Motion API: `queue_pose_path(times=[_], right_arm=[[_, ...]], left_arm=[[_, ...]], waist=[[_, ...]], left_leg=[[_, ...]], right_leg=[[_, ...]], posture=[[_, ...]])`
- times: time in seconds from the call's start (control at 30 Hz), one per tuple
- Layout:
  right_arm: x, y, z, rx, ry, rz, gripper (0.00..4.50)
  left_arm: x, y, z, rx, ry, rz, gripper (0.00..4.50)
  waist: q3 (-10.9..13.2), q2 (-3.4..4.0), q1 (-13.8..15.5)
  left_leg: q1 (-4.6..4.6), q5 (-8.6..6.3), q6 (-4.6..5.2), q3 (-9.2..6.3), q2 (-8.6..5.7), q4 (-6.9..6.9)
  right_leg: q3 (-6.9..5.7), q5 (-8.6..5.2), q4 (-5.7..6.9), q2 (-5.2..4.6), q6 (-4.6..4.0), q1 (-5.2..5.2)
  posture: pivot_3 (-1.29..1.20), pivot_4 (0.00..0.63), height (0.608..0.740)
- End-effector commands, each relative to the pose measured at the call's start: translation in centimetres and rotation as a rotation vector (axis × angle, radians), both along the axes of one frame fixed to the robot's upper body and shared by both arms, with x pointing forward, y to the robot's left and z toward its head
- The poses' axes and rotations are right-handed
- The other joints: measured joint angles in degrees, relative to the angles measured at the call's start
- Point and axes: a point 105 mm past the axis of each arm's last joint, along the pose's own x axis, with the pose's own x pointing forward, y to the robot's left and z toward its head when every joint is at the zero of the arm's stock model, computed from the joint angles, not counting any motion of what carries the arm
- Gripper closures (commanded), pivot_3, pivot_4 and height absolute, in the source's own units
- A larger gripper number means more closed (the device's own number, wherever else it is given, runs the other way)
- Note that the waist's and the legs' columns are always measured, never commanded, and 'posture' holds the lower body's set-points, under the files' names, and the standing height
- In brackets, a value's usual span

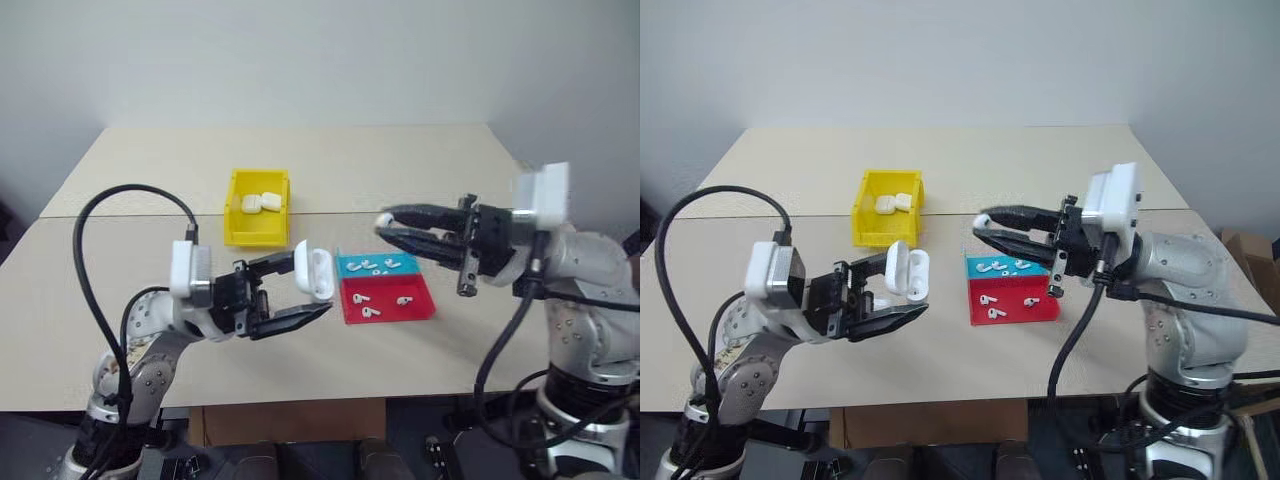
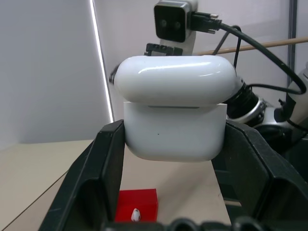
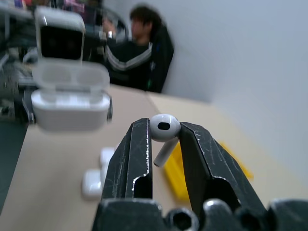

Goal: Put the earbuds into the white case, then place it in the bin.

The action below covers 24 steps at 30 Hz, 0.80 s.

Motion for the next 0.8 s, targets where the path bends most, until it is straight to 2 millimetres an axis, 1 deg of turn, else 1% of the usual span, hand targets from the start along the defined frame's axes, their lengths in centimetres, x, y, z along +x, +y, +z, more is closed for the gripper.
queue_pose_path(times=[0.03,0.23,0.47,0.53,0.7,0.8], right_arm=[[-1.3,0.3,1.9,0.120,-0.096,0.062,3.60],[-2.7,1.1,2.2,0.195,-0.073,0.202,3.60],[-3.2,2.6,1.1,0.154,-0.077,0.314,3.60],[-3.2,2.9,0.7,0.139,-0.070,0.332,3.60],[-2.5,3.7,-0.6,0.103,-0.061,0.343,3.60],[-2.1,4.1,-0.8,0.092,-0.072,0.341,3.60]], left_arm=[[-1.2,-0.6,0.9,-0.031,-0.037,-0.058,1.71],[-1.1,-0.8,0.9,-0.062,-0.020,-0.053,1.71],[-1.1,-1.0,0.8,-0.066,-0.008,-0.061,1.71],[-1.2,-1.0,0.8,-0.066,-0.009,-0.061,1.71],[-1.3,-1.0,0.8,-0.072,-0.006,-0.064,1.71],[-1.3,-1.0,0.8,-0.072,-0.006,-0.067,1.71]], waist=[[0.0,0.00,0.1],[0.0,0.00,0.3],[0.0,0.01,0.2],[0.0,0.01,0.2],[0.0,0.01,0.3],[0.0,0.01,0.2]], left_leg=[[-0.01,0.00,0.00,0.00,0.00,0.00],[0.00,0.00,0.00,0.00,0.00,0.00],[0.00,0.00,0.00,0.00,0.00,0.00],[0.00,0.00,0.00,0.00,0.00,0.00],[0.00,0.00,0.00,0.00,0.00,0.00],[0.00,0.00,0.00,0.00,0.00,0.00]], right_leg=[[0.00,0.00,-0.01,-0.01,0.00,0.00],[-0.01,0.00,0.02,-0.02,-0.01,0.00],[-0.01,0.00,0.00,-0.01,-0.01,0.00],[-0.01,0.00,0.00,-0.01,-0.01,0.00],[-0.01,0.00,-0.01,-0.02,-0.01,0.00],[-0.01,0.00,0.00,-0.01,-0.01,-0.01]], posture=[[0.00,0.150,0.740],[0.00,0.150,0.740],[0.00,0.150,0.740],[0.00,0.150,0.740],[0.00,0.150,0.740],[0.00,0.150,0.740]])
